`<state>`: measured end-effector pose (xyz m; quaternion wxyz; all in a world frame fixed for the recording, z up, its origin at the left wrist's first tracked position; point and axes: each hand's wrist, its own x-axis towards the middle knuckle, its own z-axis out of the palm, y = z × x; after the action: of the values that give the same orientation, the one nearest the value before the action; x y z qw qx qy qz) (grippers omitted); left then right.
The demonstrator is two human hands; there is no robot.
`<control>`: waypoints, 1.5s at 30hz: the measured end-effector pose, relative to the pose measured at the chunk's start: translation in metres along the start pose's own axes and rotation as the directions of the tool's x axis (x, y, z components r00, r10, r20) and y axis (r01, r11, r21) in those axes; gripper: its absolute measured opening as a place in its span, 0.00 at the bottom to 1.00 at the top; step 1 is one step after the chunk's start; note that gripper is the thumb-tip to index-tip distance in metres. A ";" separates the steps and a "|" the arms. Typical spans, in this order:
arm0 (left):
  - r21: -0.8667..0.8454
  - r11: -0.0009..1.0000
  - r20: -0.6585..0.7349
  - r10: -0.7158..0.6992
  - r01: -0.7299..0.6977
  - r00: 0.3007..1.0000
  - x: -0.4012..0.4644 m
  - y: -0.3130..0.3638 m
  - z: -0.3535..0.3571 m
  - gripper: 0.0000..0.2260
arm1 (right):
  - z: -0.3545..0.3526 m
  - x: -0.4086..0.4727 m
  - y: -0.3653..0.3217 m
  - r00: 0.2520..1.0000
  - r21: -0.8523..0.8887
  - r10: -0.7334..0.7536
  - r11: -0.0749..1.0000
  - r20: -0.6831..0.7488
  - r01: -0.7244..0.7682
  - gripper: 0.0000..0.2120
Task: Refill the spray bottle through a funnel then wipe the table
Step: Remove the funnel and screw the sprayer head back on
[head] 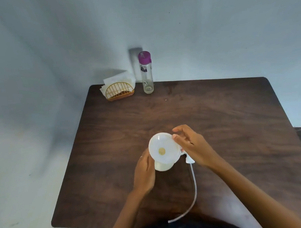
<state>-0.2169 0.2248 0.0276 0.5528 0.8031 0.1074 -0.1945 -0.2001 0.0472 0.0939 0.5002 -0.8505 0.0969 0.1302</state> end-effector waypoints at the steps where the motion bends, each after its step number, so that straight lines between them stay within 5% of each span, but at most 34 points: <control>1: 0.032 0.999 0.016 0.009 -0.009 1.000 -0.004 0.000 0.001 0.08 | 0.001 -0.003 0.000 1.000 -0.011 0.004 1.000 0.030 -0.004 0.13; 4: 0.152 0.980 0.068 0.121 -0.130 0.990 -0.008 -0.009 0.004 0.14 | 0.003 -0.007 -0.003 0.997 0.022 0.001 1.000 0.076 -0.003 0.08; 10: 0.253 0.959 0.095 0.106 -0.127 0.990 -0.003 -0.016 0.004 0.22 | -0.003 -0.017 -0.014 0.998 0.306 0.004 0.952 0.058 -0.022 0.08; 18: 0.236 0.965 0.082 0.095 -0.112 0.992 -0.002 -0.017 0.005 0.23 | -0.007 -0.015 -0.017 0.987 0.318 0.097 0.939 0.129 -0.133 0.09; 45: 0.294 0.953 0.069 0.059 -0.077 0.996 0.000 -0.016 0.001 0.22 | -0.019 -0.023 -0.031 0.989 0.299 0.097 0.946 0.115 -0.127 0.10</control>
<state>-0.2231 0.2300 0.0132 0.4354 0.8740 0.0329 -0.2133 -0.2103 0.0466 0.1352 0.6217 -0.7485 0.1391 0.1838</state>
